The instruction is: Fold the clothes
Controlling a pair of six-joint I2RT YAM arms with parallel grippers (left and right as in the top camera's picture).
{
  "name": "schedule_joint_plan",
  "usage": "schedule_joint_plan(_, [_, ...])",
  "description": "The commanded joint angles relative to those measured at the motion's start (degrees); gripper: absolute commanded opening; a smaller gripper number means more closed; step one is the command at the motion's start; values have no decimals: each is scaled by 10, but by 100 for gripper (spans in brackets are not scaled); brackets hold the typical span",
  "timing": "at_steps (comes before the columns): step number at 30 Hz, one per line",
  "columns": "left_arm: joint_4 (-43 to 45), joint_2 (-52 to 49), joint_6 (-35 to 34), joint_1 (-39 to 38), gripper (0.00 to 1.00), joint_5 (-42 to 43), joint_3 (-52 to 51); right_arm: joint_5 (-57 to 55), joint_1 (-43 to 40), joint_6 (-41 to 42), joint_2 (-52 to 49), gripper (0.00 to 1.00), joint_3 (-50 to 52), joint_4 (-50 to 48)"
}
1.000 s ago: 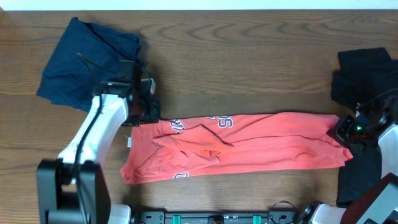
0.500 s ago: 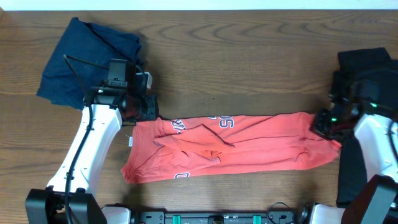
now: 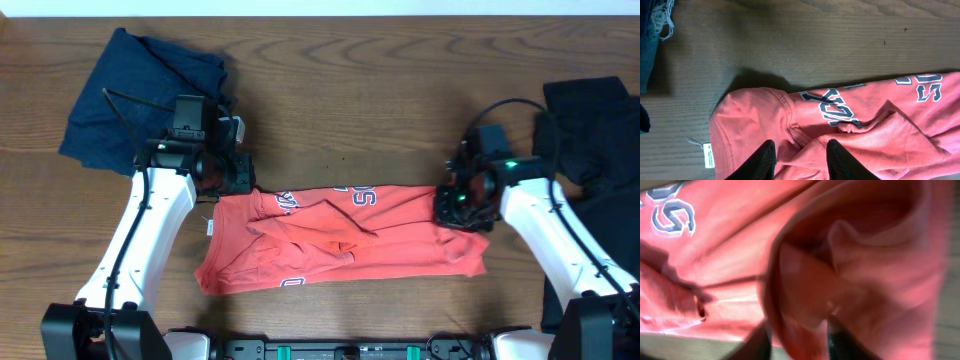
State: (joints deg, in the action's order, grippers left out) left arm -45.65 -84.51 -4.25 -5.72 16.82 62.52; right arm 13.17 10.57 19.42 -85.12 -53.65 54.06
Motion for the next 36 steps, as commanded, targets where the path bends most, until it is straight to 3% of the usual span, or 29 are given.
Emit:
schedule_joint_plan(1, [-2,7,8,3,36,7,11,-12,30,16,5,46,-11,2])
schedule_joint_plan(6, [-2,7,8,3,36,7,11,-12,15,18,25,47,-17,-5])
schedule_joint_plan(9, [-2,7,8,3,36,7,11,-17,-21,18,44,43,-20,-8])
schedule_joint_plan(16, [-2,7,8,3,36,7,10,-18,-76,7,35,9,0,9])
schedule_joint_plan(18, [-2,7,8,3,36,7,10,-13,-68,7,27,5,16,-2])
schedule_joint_plan(26, [-8,7,8,-3,36,7,10,60,-7,42,-5,3,123,-162])
schedule_joint_plan(31, [-8,7,8,-12,36,7,10,163,24,21,-13,6,133,-297])
schedule_joint_plan(36, [-8,7,8,-13,36,7,10,183,-1,-14,8,12,83,-290])
